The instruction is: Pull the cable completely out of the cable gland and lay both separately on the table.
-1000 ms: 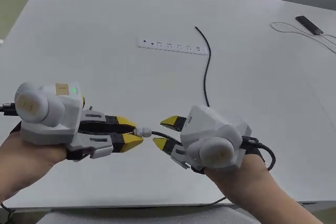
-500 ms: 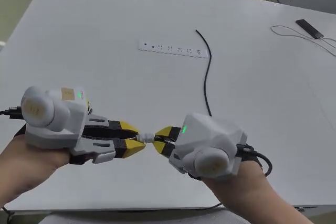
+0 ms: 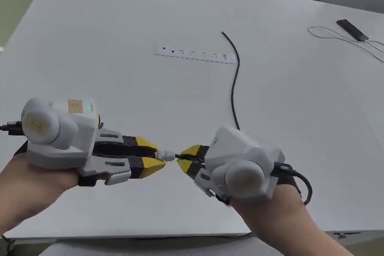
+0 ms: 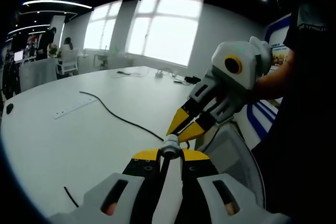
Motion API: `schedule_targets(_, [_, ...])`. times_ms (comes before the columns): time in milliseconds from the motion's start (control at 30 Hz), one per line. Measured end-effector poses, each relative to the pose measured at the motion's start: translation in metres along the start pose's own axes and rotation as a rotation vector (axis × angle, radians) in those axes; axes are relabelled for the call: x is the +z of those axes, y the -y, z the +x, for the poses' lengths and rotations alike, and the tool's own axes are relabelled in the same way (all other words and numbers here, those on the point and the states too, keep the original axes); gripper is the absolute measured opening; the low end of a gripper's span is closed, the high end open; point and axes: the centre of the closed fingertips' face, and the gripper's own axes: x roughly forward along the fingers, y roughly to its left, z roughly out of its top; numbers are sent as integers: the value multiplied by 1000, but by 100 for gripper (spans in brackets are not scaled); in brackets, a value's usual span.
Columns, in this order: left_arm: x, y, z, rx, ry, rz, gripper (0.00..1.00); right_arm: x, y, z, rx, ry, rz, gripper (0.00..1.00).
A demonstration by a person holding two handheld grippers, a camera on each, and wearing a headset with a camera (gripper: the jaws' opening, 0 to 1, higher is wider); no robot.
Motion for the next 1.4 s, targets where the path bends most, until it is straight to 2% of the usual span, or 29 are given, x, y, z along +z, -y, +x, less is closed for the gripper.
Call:
schedule_targets(333, [3, -3, -1, 13, 5, -1, 15, -11, 11, 0, -40, 3, 114, 0])
schedule_targets(800, [9, -8, -2, 17, 21, -8, 15, -45, 36, -3, -136, -18, 321, 0])
schedule_targets(967, [11, -7, -3, 14, 34, -14, 15, -65, 44, -4, -179, -13, 464, 0])
schedule_targets(1033, [12, -7, -3, 14, 36, -14, 15, -75, 46, -3, -193, -28, 506, 0])
schedule_targets(1133, [11, -6, -3, 12, 35, -15, 15, -85, 41, -1, -173, -30, 636, 0])
schedule_targets(1167, [10, -6, -3, 11, 30, -11, 15, -87, 41, 0, -174, -29, 655, 0])
schedule_targets(1267, [8, -5, -1, 7, 25, -8, 15, -90, 38, 2, -170, -37, 683, 0])
schedule_targets(1400, [8, -5, -1, 7, 25, -14, 15, -89, 36, 3, -164, -38, 678, 0])
